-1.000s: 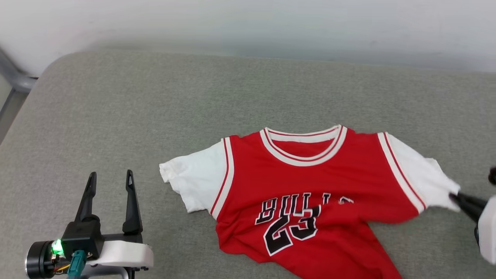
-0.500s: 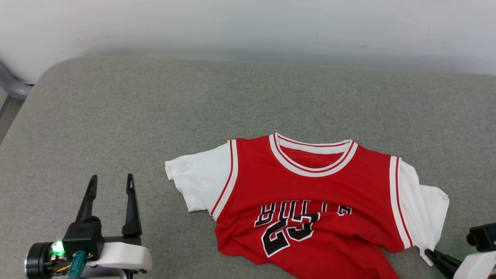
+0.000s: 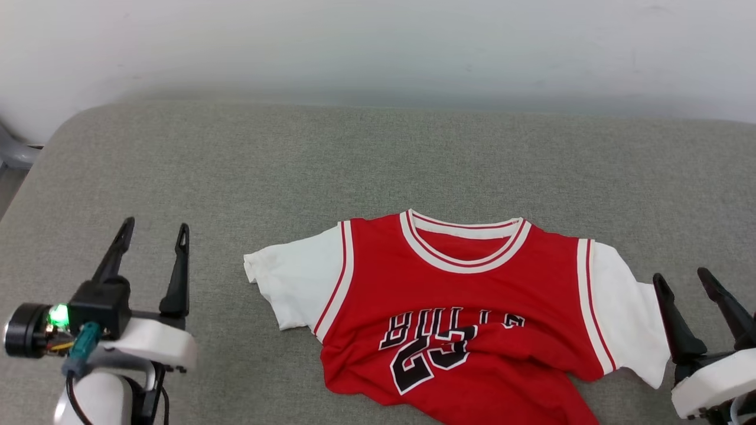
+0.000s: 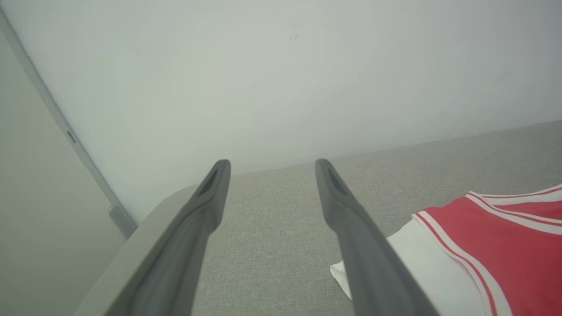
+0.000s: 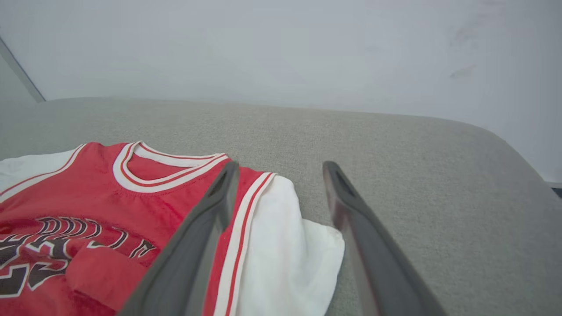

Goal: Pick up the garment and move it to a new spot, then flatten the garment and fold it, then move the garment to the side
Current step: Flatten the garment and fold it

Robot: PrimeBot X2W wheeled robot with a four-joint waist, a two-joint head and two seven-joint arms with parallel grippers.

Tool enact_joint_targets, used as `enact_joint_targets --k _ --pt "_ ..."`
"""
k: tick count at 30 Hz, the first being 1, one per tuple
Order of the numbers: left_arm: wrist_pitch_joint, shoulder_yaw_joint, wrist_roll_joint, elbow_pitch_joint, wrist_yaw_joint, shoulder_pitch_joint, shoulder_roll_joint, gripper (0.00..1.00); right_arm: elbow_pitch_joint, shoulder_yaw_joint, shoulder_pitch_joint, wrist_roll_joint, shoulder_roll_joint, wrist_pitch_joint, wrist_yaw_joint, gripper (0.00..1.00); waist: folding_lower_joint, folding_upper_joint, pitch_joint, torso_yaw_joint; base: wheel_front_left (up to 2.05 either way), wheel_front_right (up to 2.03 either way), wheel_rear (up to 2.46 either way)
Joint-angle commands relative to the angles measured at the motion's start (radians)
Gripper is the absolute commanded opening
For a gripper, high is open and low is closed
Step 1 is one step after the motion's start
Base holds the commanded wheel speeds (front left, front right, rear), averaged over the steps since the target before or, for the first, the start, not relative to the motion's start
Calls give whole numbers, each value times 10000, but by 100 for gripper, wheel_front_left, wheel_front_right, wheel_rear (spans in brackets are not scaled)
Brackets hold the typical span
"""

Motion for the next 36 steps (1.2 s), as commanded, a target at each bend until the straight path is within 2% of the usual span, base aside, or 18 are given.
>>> enact_joint_targets --k 1,5,9,13,19,25,30,36 --pt "227 -130 -204 331 -264 -609 348 100 -464 -457 227 -641 649 -281 -9 100 1 0 54 -73 0 0 0" --pt "1294 -560 -857 736 -561 -1718 992 100 -1162 -977 364 -1500 1647 -458 -7 100 1 0 156 -258 0 0 0" --pt "3432 -1670 -2089 1192 -624 -2694 1768 100 -1607 -1123 405 -1982 2239 -489 -7 100 1 0 286 -450 0 0 0" --pt "5672 -3251 -3656 1140 -623 -3587 2899 100 -1797 -1117 343 -2243 2512 -448 -7 100 1 0 508 -629 0 0 0" --pt "8566 -5079 -5800 1460 -627 -4751 3981 100 -1823 -1010 -15 -2328 2618 -489 -7 100 1 0 911 -909 0 0 0" --pt "9647 -6043 -6859 1972 -628 -5349 4354 100 -1682 -919 -283 -2312 2577 -591 -7 100 1 0 1248 -1206 0 0 0" --pt "9750 -6955 -7154 2984 -629 -5850 4658 100 -1556 -802 -649 -2216 2448 -699 -7 100 1 0 1693 -1543 0 0 0" --pt "9531 -7539 -7178 3905 -629 -6123 4735 100 -1466 -766 -846 -2151 2382 -777 -9 100 1 0 2025 -1729 0 0 0"
